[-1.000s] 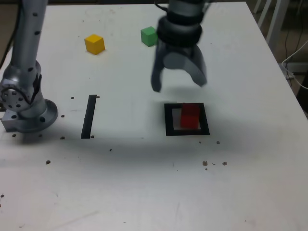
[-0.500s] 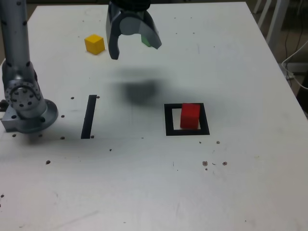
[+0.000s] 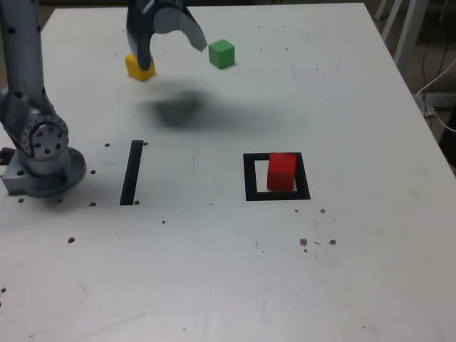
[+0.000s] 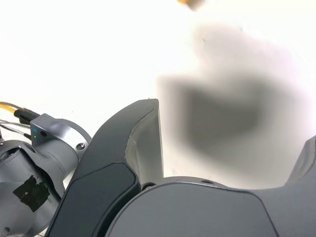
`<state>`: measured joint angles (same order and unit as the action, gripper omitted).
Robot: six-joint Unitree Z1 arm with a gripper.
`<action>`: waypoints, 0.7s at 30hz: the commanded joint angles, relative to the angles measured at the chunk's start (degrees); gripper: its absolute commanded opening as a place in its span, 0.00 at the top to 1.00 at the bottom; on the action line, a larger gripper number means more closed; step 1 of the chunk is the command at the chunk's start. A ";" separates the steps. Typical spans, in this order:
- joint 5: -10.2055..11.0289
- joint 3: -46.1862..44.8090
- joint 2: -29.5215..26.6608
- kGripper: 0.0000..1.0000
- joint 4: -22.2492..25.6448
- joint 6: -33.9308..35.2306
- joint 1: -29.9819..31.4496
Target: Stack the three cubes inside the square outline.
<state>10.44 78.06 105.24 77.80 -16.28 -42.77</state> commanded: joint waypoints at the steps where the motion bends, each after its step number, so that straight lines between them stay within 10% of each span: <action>1: -0.04 0.26 0.77 0.01 -0.21 0.40 -1.59; 21: 0.99 0.12 7.19 0.01 -1.74 0.83 -15.22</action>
<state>11.29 78.20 111.56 76.36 -15.31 -57.33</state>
